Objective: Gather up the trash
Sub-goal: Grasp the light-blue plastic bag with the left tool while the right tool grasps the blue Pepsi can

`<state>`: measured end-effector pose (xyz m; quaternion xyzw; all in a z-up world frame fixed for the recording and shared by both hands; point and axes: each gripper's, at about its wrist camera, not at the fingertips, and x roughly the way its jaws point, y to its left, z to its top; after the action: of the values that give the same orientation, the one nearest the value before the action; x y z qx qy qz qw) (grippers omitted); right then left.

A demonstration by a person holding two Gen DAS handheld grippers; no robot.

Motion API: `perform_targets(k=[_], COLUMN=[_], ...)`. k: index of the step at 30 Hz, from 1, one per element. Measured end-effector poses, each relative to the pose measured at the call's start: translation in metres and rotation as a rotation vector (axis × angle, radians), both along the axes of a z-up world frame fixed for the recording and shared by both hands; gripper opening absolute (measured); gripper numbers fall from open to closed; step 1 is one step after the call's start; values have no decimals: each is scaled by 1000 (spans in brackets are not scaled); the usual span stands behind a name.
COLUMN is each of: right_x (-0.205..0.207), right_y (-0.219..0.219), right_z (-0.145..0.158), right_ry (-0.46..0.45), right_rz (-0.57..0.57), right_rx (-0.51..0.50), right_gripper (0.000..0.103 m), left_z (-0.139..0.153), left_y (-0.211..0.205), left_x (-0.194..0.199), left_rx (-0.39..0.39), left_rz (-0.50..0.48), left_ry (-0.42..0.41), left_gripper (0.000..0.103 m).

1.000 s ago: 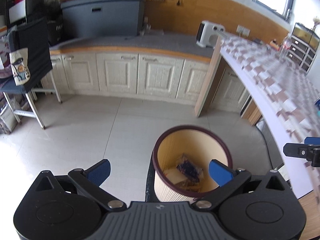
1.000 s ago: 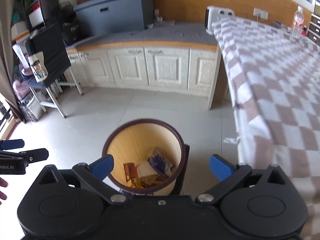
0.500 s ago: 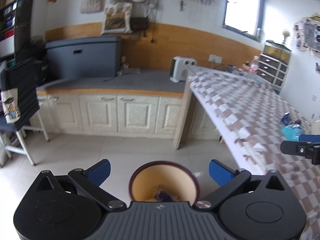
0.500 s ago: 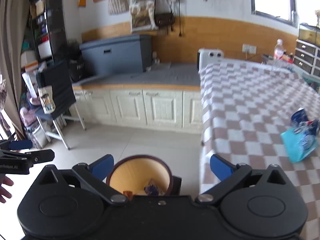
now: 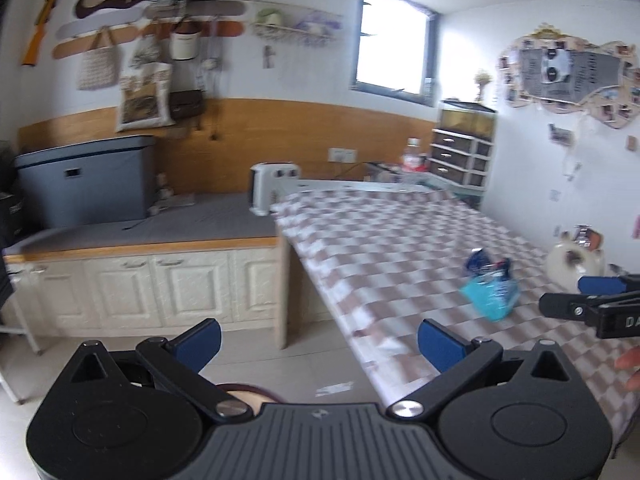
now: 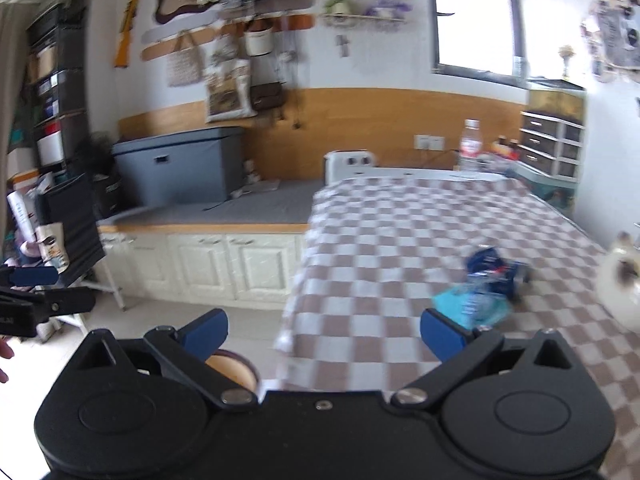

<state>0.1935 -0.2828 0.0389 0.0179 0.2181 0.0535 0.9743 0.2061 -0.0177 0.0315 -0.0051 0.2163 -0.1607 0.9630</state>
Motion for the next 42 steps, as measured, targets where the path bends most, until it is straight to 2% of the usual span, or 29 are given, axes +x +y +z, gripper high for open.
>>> perform_targets(k=[5,10,14,21,26,31,37,42], right_x=[-6,-6,-2,16,35,58,93,134], right_y=[-55,-105,-140,-190,-216,-236,-249,-255], right_z=[-1,-2,-3,-8,-10,-10,-12,-19], right_ry=[4,-2,-8,-28,-43,-52,-74,-70], right_rz=[-78,-150,-195,-239,-254,-270,-252,-238], right_rx=[9,15,14,24,21,29,3,8], right_gripper=[103,103,103,103,103,103,103,103], left_z=[10,17,20,6,-23,-57,-83,-108], left_y=[-56,-115,-160,-229,-271,-299,-326,-328], left_x=[10,24,35,75,109,146,181,207], left_rx=[-25,-53,-48,-83,-93,-136,-92,-89], left_rz=[-80,-164,-230,-271,-251,-167,-84,-50], left_ry=[-8,24,28,52,81,156,167,250], left_gripper=[103,103,103,103,103,103,103,103])
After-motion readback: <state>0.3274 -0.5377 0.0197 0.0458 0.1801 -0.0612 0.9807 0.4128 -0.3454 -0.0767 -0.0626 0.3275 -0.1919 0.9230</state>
